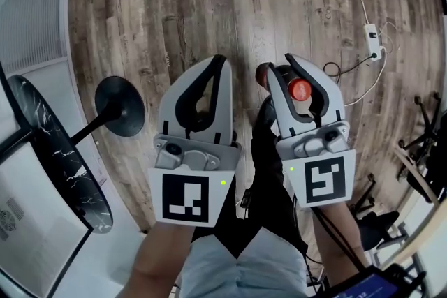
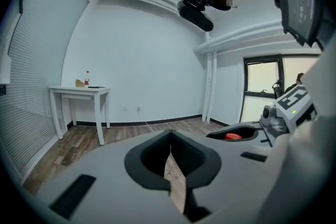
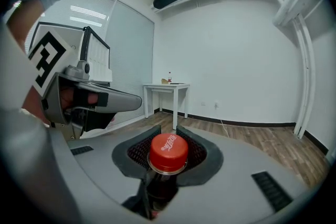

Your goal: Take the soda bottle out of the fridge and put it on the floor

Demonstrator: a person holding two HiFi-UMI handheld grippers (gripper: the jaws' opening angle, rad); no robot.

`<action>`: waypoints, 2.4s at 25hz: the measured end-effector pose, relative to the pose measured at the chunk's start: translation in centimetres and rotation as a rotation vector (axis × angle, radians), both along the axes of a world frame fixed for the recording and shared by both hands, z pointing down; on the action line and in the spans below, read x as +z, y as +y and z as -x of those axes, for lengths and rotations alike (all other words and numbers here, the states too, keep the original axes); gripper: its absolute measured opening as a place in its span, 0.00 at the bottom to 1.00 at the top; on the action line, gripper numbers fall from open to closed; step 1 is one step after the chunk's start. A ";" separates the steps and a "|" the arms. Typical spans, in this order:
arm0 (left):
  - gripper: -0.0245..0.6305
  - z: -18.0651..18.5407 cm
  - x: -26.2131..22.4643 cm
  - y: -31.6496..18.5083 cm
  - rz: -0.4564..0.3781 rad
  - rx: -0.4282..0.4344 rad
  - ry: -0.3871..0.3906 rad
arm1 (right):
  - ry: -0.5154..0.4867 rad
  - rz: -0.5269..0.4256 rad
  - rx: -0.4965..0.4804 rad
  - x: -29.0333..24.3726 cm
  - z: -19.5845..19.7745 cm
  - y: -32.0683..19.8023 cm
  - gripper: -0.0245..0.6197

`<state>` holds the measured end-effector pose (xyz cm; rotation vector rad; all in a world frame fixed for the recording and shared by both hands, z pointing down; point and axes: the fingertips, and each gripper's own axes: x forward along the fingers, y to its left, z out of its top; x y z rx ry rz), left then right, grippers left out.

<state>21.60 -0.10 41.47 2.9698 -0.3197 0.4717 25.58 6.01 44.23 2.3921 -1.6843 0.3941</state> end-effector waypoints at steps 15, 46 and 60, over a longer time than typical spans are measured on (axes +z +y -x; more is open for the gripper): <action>0.06 1.7 10.9 0.7 0.031 -0.016 -0.058 | -0.024 0.050 0.015 11.0 0.9 1.9 0.20; 0.06 3.7 31.3 5.4 0.079 0.048 -0.156 | -0.050 0.134 0.024 32.6 2.1 7.8 0.19; 0.06 3.4 36.1 4.9 0.101 0.047 -0.166 | -0.080 0.182 0.010 38.8 1.7 7.9 0.19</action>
